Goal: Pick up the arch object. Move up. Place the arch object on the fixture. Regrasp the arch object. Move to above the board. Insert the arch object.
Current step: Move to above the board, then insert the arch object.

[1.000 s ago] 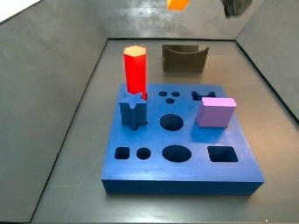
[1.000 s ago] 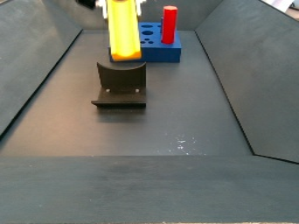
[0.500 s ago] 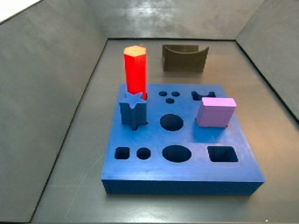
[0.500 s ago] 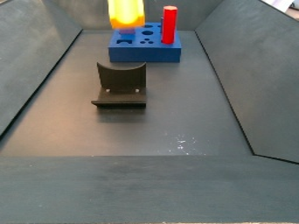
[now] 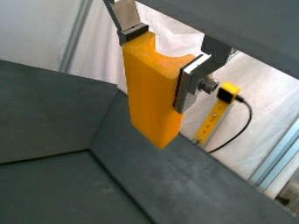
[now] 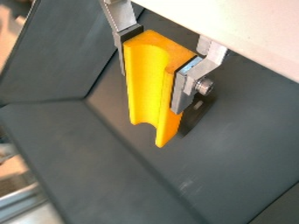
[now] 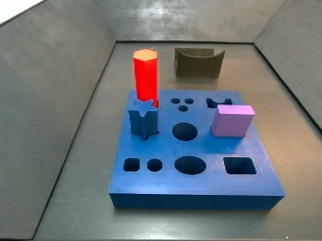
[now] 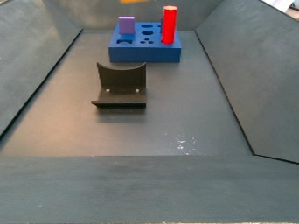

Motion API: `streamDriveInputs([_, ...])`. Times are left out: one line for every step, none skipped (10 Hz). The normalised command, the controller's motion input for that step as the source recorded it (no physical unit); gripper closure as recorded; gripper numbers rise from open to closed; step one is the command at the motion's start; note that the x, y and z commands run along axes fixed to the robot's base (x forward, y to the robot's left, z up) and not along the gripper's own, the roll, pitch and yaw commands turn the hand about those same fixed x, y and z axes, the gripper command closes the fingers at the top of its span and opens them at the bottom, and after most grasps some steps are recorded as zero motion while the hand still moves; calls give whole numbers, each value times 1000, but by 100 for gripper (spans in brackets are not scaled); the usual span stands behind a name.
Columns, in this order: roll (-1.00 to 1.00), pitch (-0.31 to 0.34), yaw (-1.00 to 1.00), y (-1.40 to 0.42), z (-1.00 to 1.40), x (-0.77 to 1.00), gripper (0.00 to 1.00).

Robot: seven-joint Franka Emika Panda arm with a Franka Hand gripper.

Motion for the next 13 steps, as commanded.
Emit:
streamDriveInputs([-1000, -65, -66, -1000, 135, -287, 100])
streamDriveInputs([-1000, -64, -73, -1000, 137, -293, 100])
streamDriveInputs([-1000, -61, -77, -1000, 139, -296, 100])
streamDriveInputs([-1000, -59, -81, -1000, 140, -307, 100])
streamDriveInputs([-1000, -62, -84, -1000, 136, -309, 100])
streamDriveInputs([-1000, -65, -85, -1000, 141, -326, 100])
streamDriveInputs([-1000, -73, -87, -1000, 139, -333, 100])
streamDriveInputs([-867, -75, -69, -1000, 136, -363, 100])
streamDriveInputs([-650, -70, -51, -1000, 134, -379, 100])
streamDriveInputs([-376, -58, -23, -630, 86, -266, 100])
streamDriveInputs([-288, -54, -12, -444, 54, -192, 100])
streamDriveInputs([-175, -34, -5, -210, 23, -103, 100])
streamDriveInputs([-17, 19, 0, 0, 0, 0, 100])
